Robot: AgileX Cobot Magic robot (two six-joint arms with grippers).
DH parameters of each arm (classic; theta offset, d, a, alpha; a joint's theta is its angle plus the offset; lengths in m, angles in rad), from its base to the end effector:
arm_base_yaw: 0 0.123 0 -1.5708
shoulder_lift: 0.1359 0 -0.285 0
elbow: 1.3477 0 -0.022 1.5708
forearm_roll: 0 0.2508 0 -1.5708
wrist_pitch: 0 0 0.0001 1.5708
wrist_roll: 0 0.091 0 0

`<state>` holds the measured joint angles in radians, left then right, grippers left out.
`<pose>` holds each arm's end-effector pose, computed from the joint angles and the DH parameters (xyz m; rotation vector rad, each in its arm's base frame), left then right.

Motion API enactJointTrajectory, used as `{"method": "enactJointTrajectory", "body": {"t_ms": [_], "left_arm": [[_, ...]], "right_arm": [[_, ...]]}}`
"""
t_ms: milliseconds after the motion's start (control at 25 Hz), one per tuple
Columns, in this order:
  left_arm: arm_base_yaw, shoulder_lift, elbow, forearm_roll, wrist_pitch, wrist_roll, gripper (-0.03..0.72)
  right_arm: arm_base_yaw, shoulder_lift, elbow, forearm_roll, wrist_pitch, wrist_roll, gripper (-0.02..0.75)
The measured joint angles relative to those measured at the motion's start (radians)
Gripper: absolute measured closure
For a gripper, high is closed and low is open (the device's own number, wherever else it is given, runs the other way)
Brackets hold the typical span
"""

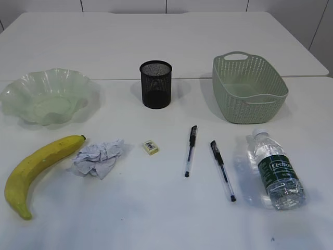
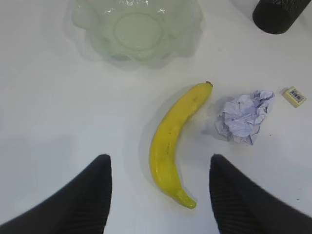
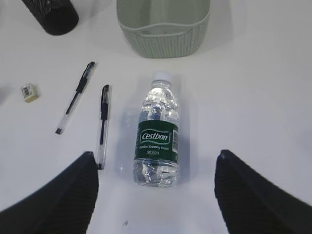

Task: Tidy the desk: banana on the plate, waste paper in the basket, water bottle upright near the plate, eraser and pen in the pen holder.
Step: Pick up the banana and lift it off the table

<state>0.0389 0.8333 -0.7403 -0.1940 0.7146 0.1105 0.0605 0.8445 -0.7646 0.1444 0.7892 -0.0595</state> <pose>0.1583 -0.0054 0.3195 -0.0200 2.2790 -0.1434 0.1556 0.0187 0.3201 -0.0715 2.3477 0.1708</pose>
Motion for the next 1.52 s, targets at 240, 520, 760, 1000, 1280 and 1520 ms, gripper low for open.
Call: {"method": "enactJointTrajectory", "body": {"t_ms": [240,520,760,1000,1280,1520], "left_arm": [[-0.014,0.164,-0.106,0.009,0.034,0.039,0.219],[-0.092,0.379,-0.204,0.032,0.087,0.079,0.195],[-0.138,0.525,-0.255,0.086,0.088,0.087,0.19],[-0.206,0.663,-0.311,0.105,0.086,0.091,0.188],[-0.228,0.826,-0.343,0.11,0.054,0.091,0.188],[-0.23,0.914,-0.343,0.134,0.021,0.091,0.147]], "right_arm": [[0.0,0.124,-0.038,0.049,0.03,-0.049,0.186],[0.0,0.188,-0.084,0.056,0.074,-0.074,0.186],[0.0,0.198,-0.123,0.058,0.085,-0.086,0.186],[0.0,0.21,-0.132,0.058,0.128,-0.086,0.186],[0.0,0.21,-0.132,0.058,0.134,-0.088,0.186],[0.0,0.21,-0.132,0.058,0.134,-0.088,0.186]]}}
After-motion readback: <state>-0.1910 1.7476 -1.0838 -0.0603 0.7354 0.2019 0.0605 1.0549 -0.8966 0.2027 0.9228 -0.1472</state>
